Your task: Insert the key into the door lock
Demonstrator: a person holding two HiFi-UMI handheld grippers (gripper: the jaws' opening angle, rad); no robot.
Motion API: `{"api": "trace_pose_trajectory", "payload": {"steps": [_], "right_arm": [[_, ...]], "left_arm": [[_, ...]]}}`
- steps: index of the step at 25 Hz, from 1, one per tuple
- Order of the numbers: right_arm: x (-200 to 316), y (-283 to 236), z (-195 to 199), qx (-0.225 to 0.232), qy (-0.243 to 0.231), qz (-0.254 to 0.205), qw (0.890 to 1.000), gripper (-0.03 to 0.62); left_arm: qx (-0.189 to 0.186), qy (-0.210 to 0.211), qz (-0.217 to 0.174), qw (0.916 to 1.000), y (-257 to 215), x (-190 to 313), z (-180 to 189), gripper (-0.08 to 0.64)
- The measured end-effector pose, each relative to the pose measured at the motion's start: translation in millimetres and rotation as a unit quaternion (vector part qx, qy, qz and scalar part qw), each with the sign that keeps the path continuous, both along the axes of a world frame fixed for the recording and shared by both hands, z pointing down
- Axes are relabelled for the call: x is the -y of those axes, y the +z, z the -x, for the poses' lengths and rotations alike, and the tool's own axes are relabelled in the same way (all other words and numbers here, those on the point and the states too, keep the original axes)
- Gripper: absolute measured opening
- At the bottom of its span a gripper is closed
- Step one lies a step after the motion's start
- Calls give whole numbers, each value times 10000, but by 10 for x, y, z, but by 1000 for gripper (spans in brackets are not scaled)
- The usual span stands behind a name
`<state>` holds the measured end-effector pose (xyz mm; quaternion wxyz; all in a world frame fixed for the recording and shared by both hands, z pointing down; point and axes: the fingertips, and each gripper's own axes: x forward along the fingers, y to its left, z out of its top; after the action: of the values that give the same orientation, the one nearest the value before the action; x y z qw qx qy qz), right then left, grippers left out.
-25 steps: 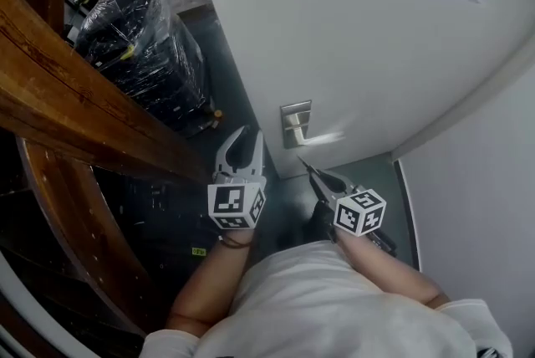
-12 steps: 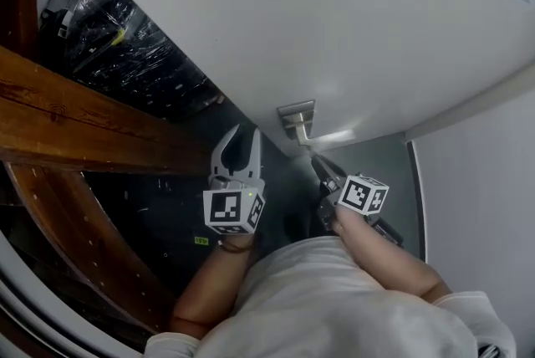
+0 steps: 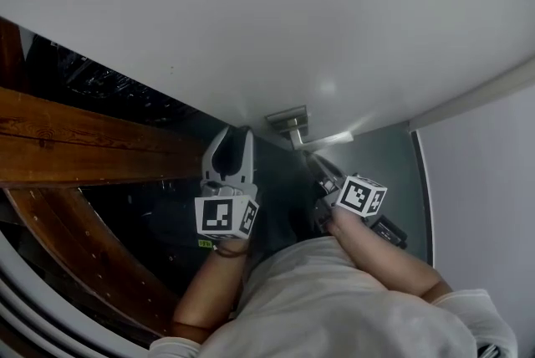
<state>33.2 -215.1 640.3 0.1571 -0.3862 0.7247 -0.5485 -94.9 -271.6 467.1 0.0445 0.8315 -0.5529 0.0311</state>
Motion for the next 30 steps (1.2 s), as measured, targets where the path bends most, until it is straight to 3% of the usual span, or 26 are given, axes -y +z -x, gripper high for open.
{"api": "trace_pose_trajectory", "payload": {"steps": [10, 16, 23, 30], "right_arm": [[35, 14, 3, 769, 519, 280, 9953, 21], [-3, 90, -25, 1403, 1120, 680, 9814, 21], [-8, 118, 62, 2060, 1522, 684, 9642, 20], [54, 173, 118, 2075, 1646, 508, 9629, 20]], "left_arm": [[-71, -10, -3, 10000, -24, 23, -37, 98], [-75, -23, -48, 10000, 10, 22, -17, 98], [-96, -39, -57, 9999, 14, 12, -29, 98], [-100, 41, -100, 9999, 20, 3, -14, 97]]}}
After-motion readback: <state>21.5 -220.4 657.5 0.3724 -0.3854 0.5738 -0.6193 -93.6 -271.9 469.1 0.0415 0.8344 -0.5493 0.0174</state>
